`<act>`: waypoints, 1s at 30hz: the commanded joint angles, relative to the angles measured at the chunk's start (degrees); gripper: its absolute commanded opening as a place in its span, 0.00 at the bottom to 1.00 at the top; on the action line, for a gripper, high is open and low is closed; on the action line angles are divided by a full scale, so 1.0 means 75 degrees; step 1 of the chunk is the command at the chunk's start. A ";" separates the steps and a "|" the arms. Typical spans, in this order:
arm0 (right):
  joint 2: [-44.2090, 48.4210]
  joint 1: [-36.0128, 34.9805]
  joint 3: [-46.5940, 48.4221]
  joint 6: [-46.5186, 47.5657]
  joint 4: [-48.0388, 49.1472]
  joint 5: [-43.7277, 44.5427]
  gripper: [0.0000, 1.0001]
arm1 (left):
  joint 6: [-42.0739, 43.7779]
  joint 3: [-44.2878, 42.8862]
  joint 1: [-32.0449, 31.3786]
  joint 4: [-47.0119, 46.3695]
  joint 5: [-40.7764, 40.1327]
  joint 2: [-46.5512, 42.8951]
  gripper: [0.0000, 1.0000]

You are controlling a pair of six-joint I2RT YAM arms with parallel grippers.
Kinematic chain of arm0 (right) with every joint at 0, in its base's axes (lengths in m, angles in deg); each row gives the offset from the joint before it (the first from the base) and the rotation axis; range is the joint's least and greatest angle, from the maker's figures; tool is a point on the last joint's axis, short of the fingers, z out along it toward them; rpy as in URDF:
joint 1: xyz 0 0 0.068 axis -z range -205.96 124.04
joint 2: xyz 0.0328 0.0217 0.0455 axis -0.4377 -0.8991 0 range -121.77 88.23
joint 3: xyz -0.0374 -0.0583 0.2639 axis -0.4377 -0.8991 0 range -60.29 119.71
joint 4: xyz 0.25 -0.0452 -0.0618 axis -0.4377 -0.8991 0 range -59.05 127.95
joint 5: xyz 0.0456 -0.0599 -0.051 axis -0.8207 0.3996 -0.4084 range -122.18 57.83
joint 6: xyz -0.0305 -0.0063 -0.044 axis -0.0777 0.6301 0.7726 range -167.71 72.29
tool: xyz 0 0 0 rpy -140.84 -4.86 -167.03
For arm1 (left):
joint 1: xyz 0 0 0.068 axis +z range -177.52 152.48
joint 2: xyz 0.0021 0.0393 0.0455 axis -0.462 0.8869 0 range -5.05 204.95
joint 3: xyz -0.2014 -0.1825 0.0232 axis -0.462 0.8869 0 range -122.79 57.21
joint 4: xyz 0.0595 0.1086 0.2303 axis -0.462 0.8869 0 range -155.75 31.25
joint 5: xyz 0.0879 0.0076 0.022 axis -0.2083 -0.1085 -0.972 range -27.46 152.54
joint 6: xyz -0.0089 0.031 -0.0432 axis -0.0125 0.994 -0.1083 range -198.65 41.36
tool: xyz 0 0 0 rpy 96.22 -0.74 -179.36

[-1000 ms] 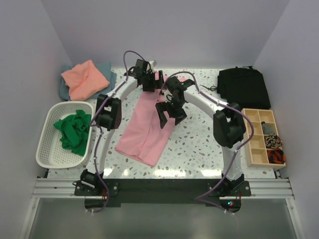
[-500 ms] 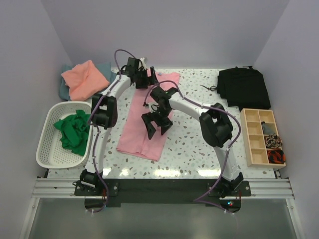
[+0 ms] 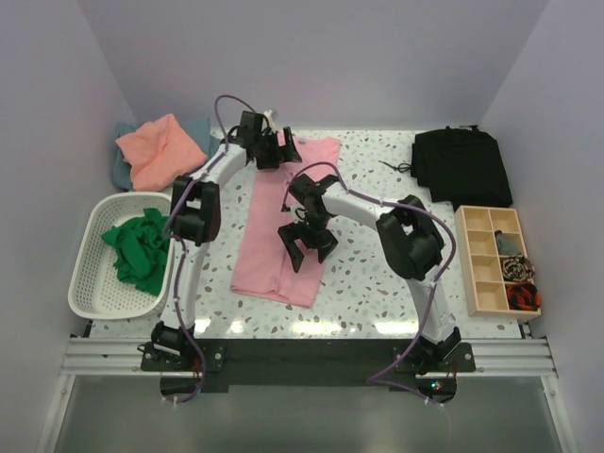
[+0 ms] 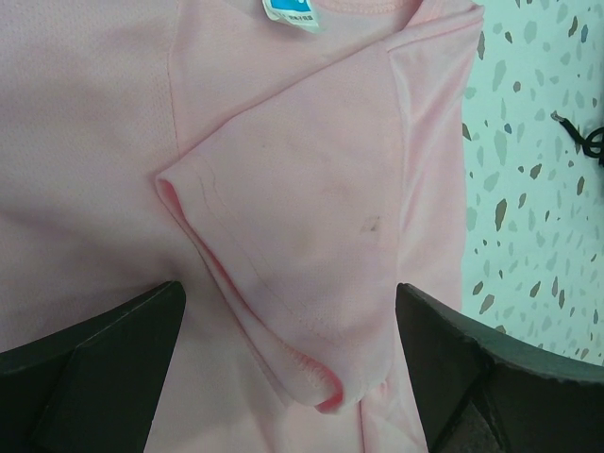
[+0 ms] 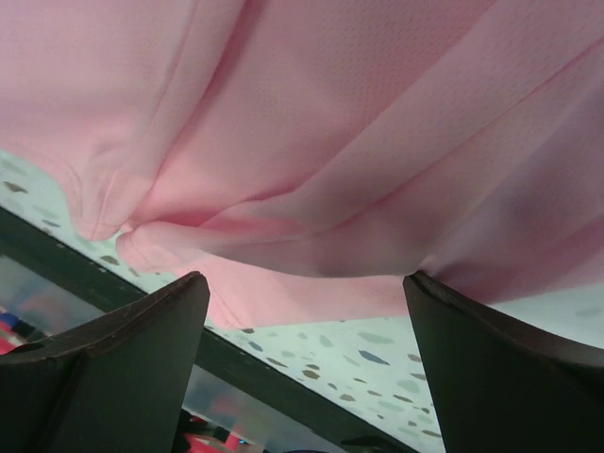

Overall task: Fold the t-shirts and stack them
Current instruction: Rotate the tshirt 90 degrees

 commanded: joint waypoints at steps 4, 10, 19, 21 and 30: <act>0.0033 0.0046 -0.1079 0.0082 -0.0326 0.2318 0.91 | -0.0015 0.1124 0.0082 0.0666 -0.0791 -0.0367 1.00; 0.0383 0.0035 -0.0986 0.0363 -0.0232 0.1863 0.91 | -0.0109 0.1011 0.0070 0.0501 -0.0640 -0.0450 1.00; 0.2364 0.0175 -0.0049 -0.0011 -0.0091 0.2072 0.94 | 0.0079 -0.0516 -0.0082 0.1110 -0.1060 -0.1232 1.00; 0.2494 0.0233 0.0081 -0.0186 -0.0278 0.2376 0.95 | 0.0125 0.0358 -0.0082 0.1169 -0.1435 -0.2087 1.00; 0.3043 0.1743 -0.0925 -0.1171 -0.0561 0.1704 0.95 | 0.0208 0.5256 -0.0070 0.1801 -0.1987 -0.5626 1.00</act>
